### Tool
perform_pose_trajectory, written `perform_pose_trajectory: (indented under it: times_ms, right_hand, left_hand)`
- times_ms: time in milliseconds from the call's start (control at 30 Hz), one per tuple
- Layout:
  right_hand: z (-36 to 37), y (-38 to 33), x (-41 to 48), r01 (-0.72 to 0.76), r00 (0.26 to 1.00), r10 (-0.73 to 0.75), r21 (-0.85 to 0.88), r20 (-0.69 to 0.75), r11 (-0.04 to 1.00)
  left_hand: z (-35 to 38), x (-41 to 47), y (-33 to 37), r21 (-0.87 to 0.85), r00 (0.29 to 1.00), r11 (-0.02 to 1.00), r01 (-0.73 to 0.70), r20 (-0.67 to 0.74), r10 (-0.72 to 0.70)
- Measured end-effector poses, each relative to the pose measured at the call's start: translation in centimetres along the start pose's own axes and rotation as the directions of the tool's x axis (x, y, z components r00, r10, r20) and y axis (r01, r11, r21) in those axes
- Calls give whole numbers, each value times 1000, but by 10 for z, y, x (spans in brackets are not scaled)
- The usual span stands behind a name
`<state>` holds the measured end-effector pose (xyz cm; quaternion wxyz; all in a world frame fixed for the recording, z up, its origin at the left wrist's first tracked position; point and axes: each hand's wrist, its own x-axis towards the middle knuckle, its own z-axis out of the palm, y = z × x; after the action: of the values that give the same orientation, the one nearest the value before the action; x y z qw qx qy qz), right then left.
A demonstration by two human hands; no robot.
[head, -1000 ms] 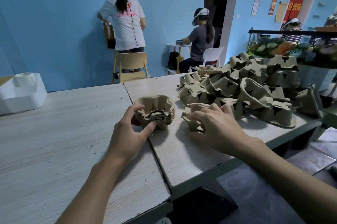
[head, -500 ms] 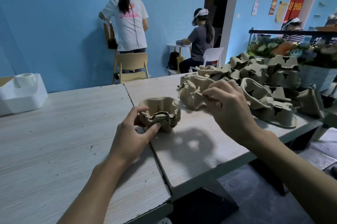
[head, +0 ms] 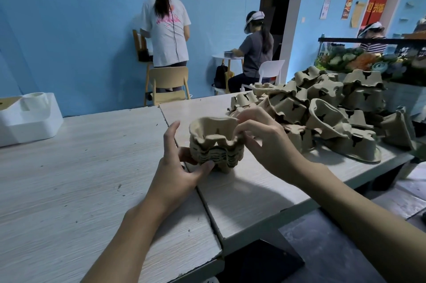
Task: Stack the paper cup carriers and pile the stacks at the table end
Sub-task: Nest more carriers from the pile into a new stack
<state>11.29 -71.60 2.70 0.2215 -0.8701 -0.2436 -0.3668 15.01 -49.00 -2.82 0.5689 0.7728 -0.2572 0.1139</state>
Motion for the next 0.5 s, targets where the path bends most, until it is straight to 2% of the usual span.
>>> perform_pose_trajectory:
  times_ms: [133, 200, 267, 367, 433, 500]
  right_hand:
    - [-2, 4, -6, -39, 999, 39, 16, -12, 999]
    - [-7, 10, -13, -109, 993, 106, -60, -42, 992]
    - [-11, 21, -22, -214, 971, 185, -208, -150, 954]
    - [-24, 40, -33, -451, 875, 313, -388, -370, 804]
    - [-34, 52, -35, -580, 799, 390, -416, -457, 700]
    - [-41, 62, -35, -673, 730, 480, -393, -486, 626]
  left_hand:
    - [-1, 0, 0, 5, 1000, 1000, -16, 21, 16]
    - [-1, -1, 2, 36, 999, 999, -23, 35, 22]
    - [-1, -1, 4, 50, 999, 998, -27, 39, 25]
    - [-1, -2, 5, 44, 999, 999, -20, 39, 19]
    - [-1, -2, 5, 44, 999, 999, -23, 46, 21]
    - [-1, -2, 6, 48, 998, 998, -26, 52, 23]
